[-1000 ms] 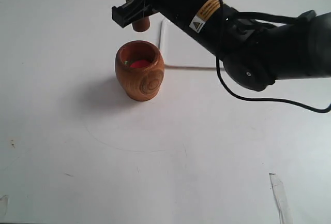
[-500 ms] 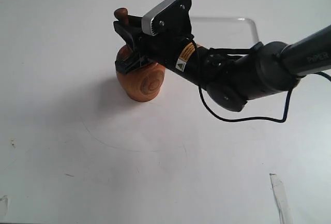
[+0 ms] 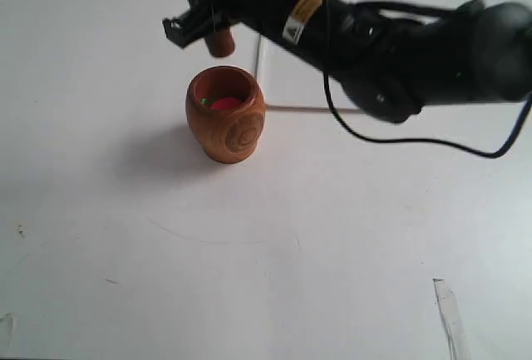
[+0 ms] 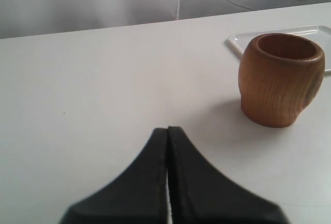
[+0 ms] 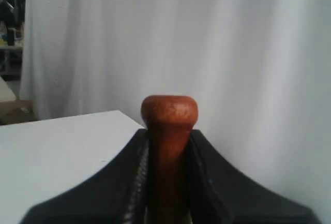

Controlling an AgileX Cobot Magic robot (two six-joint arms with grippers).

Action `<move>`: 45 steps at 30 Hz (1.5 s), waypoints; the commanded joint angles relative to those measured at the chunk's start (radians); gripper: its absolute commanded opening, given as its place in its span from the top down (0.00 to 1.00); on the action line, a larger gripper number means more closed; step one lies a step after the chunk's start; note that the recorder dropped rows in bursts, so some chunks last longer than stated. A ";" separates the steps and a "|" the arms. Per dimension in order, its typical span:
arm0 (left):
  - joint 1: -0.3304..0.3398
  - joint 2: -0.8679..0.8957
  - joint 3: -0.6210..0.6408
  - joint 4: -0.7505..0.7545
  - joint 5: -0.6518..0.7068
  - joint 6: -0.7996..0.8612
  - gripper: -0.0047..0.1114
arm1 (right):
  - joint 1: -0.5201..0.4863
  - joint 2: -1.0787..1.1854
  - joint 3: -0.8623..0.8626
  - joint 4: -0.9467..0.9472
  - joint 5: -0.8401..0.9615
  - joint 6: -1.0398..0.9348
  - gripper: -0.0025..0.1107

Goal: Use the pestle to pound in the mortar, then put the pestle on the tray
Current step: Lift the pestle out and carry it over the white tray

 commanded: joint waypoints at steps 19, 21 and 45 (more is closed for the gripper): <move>-0.008 -0.001 0.001 -0.007 -0.003 -0.008 0.96 | -0.318 0.006 -0.161 0.042 0.837 -0.306 0.98; -0.008 -0.001 0.001 -0.007 -0.003 -0.008 0.96 | -0.334 0.071 -0.161 0.041 0.771 -0.312 0.98; -0.008 -0.001 0.001 -0.007 -0.003 -0.008 0.96 | -0.347 0.446 -0.477 0.038 0.940 -0.292 0.96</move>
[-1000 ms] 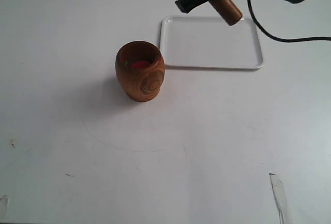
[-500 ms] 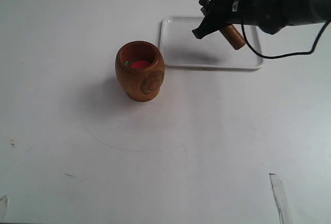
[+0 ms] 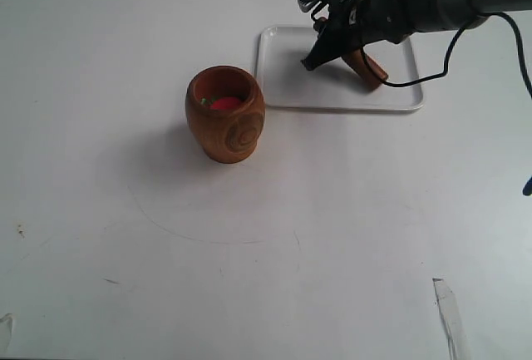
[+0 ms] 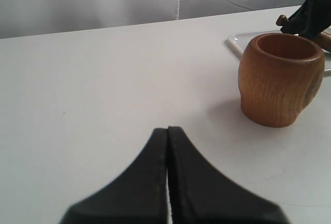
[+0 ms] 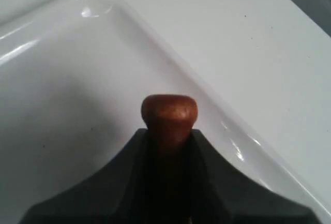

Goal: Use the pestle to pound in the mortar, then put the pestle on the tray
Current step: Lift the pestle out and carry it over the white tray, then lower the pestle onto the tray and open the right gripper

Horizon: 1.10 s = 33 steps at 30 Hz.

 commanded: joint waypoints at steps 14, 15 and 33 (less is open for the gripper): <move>-0.008 -0.001 0.001 -0.007 -0.003 -0.008 0.96 | 0.002 -0.056 -0.010 0.068 0.089 0.016 0.58; -0.008 -0.001 0.001 -0.007 -0.003 -0.008 0.96 | 0.002 -0.073 -0.010 0.068 0.107 0.016 0.62; -0.008 -0.001 0.001 -0.007 -0.003 -0.008 0.96 | 0.120 -0.576 0.376 0.131 -0.200 0.168 0.98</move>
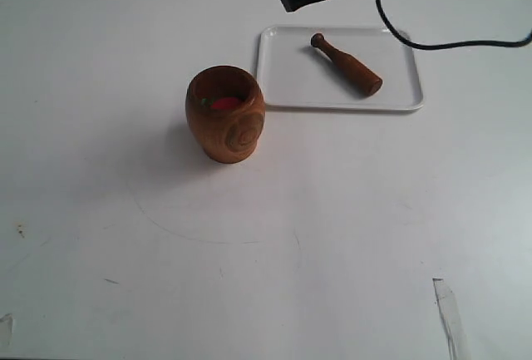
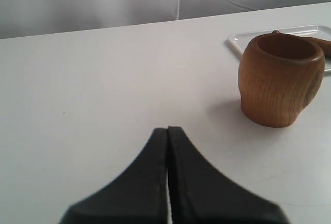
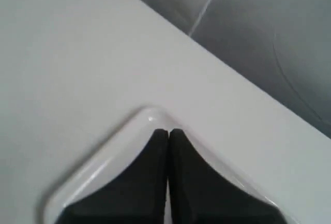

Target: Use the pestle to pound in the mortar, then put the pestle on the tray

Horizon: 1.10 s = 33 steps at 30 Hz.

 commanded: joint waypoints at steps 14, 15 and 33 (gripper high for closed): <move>-0.008 -0.001 0.001 -0.007 -0.003 -0.008 0.96 | 0.007 -0.576 0.719 0.093 -0.574 0.148 0.98; -0.008 -0.001 0.001 -0.007 -0.003 -0.008 0.96 | 0.007 -0.602 0.742 0.093 -0.574 0.166 0.98; -0.008 -0.001 0.001 -0.007 -0.003 -0.008 0.96 | 0.007 -0.729 0.867 0.094 -0.558 0.269 0.98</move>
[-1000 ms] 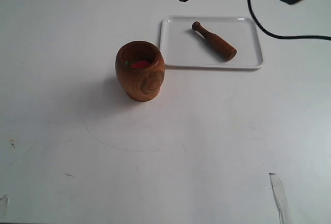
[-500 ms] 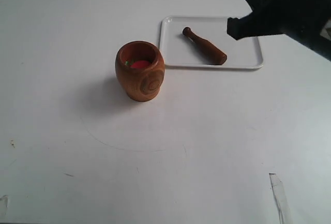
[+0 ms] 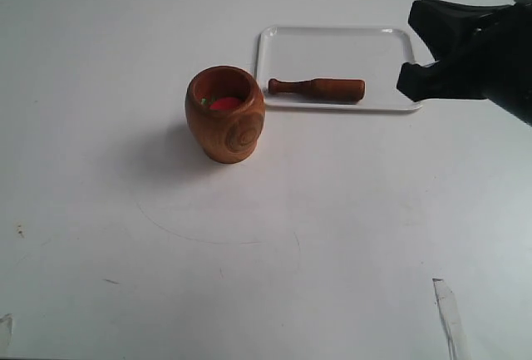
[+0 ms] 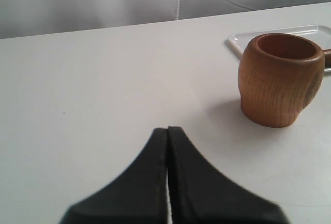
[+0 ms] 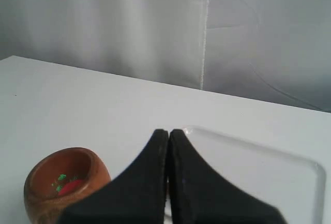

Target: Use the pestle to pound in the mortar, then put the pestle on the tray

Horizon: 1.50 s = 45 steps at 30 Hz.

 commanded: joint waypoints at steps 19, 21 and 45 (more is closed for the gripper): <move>-0.008 -0.001 0.001 -0.007 -0.003 -0.008 0.96 | -0.225 -0.577 0.042 0.009 0.463 0.002 0.98; -0.008 -0.001 0.001 -0.007 -0.003 -0.008 0.96 | -0.238 -0.628 0.077 0.015 0.463 0.002 0.98; -0.008 -0.001 0.001 -0.007 -0.003 -0.008 0.96 | -0.482 -1.083 0.409 0.015 0.391 0.002 0.98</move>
